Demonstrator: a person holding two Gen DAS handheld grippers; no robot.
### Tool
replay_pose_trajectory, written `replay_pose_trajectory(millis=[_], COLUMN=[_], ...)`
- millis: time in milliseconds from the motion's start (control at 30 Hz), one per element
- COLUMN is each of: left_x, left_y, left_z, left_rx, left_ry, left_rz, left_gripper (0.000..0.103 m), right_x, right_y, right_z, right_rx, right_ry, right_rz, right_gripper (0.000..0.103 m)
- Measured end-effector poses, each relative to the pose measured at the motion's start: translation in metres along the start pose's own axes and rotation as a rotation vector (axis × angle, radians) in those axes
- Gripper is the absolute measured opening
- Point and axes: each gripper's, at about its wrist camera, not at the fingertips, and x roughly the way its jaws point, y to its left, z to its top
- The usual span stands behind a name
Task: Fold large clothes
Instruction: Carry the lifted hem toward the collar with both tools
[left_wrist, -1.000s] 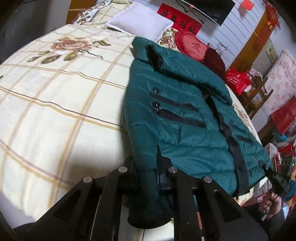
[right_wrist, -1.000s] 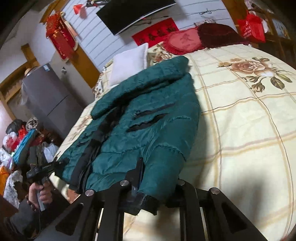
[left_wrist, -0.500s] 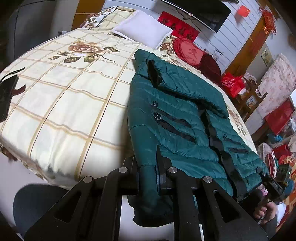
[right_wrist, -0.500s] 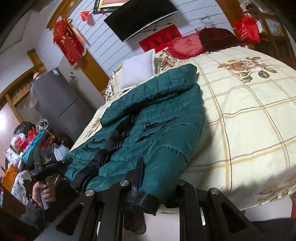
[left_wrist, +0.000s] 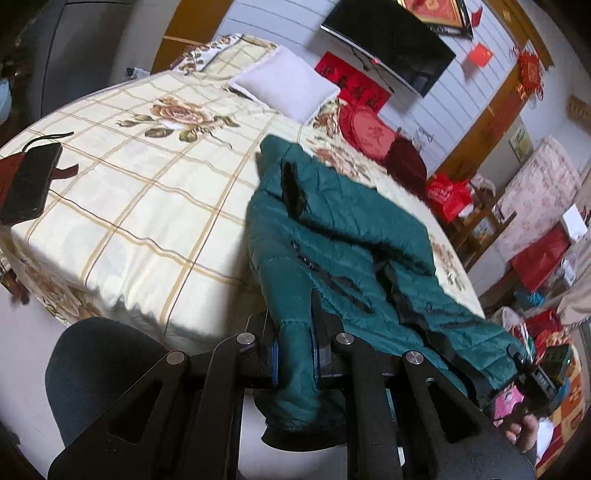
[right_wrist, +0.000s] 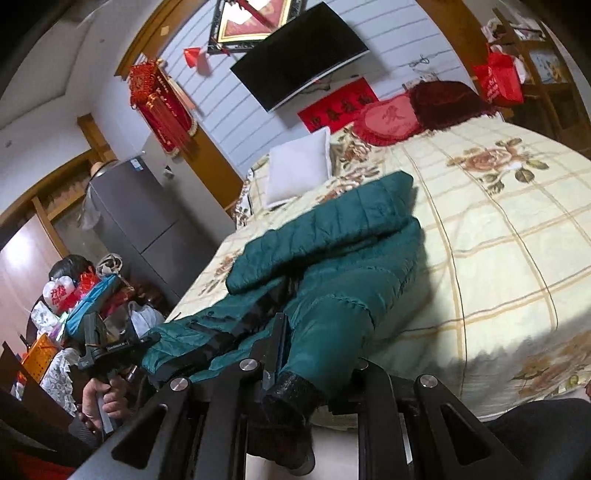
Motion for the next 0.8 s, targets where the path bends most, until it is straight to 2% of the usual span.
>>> replay_pose_trajectory(millis=[167, 333, 467, 667, 800], left_x=[0.002, 0.013, 0.026, 0.045, 0.048], left_y=[-0.006, -0.024, -0.044, -0.073, -0.073], left_z=[0.013, 0.045, 0.078, 0.122, 0.143], left_rx=[-0.017, 0.012, 0.058, 0.114, 0.073], left_ry=[-0.037, -0.079, -0.107, -0.17, -0.204], left_rz=[-0.019, -0.022, -0.011, 0.019, 0.009], left_gripper=[0.011, 0.011, 0.011, 0.011, 0.011], right_x=[0.002, 0.01, 0.022, 0.047, 0.054], right_y=[-0.006, -0.01, -0.007, 0.002, 0.015], right_z=[0.009, 0.03, 0.057, 0.099, 0.127], right_rx=[0.009, 0.025, 0.003, -0.048, -0.086], right_ry=[-0.031, -0.075, -0.101, -0.105, -0.129], right_rz=[0.006, -0.002, -0.029, -0.129, -0.157], right_gripper=[0.015, 0.015, 0.015, 0.015, 0.015])
